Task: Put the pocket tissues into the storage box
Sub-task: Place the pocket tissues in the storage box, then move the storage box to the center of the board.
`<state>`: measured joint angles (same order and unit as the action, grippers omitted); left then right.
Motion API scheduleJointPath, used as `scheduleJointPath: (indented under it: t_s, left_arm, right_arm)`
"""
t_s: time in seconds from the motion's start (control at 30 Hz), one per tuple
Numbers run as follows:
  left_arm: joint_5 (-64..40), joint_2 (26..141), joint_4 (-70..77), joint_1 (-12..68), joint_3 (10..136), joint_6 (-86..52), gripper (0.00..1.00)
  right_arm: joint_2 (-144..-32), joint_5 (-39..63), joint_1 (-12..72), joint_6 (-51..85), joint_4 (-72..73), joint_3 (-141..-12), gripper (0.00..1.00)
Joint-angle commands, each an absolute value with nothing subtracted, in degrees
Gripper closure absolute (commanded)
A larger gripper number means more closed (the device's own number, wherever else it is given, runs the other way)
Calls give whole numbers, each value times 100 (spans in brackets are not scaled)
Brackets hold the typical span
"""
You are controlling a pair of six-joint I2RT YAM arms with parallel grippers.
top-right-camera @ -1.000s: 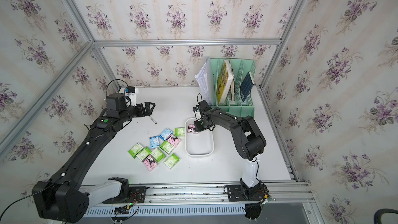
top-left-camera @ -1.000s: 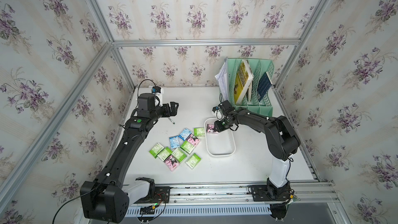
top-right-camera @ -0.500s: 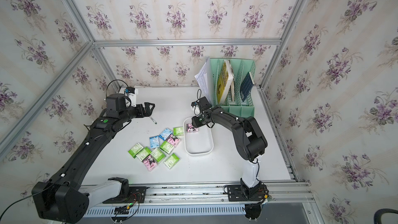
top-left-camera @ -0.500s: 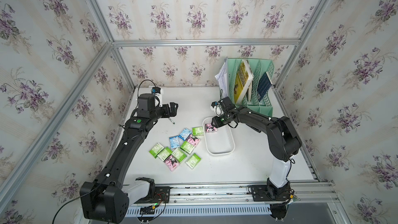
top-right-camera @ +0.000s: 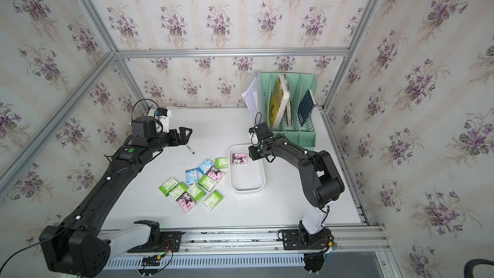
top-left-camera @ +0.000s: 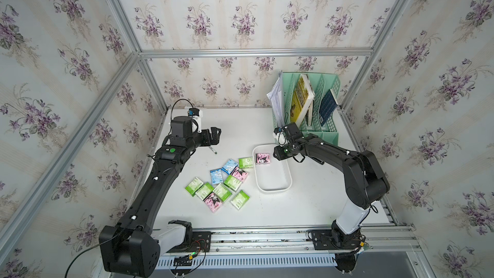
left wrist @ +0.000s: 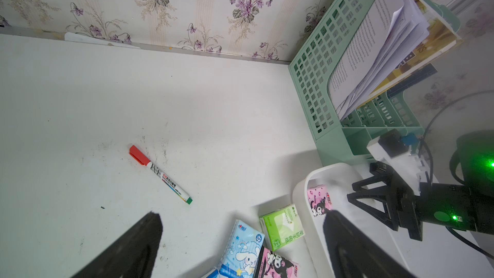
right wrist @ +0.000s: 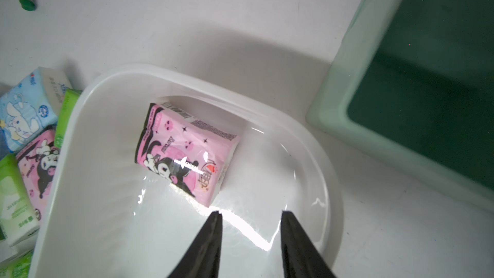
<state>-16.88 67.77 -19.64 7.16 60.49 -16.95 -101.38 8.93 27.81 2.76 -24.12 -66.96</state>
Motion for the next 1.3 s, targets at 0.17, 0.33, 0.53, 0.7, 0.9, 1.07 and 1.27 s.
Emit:
scheduleJointPath:
  t_s: [0.17, 0.33, 0.53, 0.7, 0.9, 1.07, 1.27]
  left_arm:
    - [-1698, 6775, -1855, 716, 6056, -1769, 1]
    - [-1714, 6794, -1829, 721, 6064, -1786, 1]
    - [-1687, 6781, -1867, 725, 6089, -1790, 1]
    - [-1635, 6726, -1924, 716, 6069, -1801, 1]
    - [-1711, 6743, -1889, 722, 6016, -1863, 1]
    - [-1824, 6643, -1823, 721, 5956, -1890, 1]
    - [-1802, 6580, -1872, 722, 5924, -1781, 1]
  right_arm:
    - [-10019, 384, 2733, 384, -2592, -6415, 60]
    - [-9868, 160, 2716, 306, -2608, -6345, 60]
    - [-9744, 271, 2977, 189, -2627, -6841, 58]
    - [-9657, -93, 3583, 136, -2443, -7367, 56]
    - [-10456, 885, 4086, 48, -2459, -8427, 46]
    - [-11416, 1071, 4403, 217, -3039, -9416, 42]
    - [-11957, 964, 4445, 479, -3447, -9709, 39]
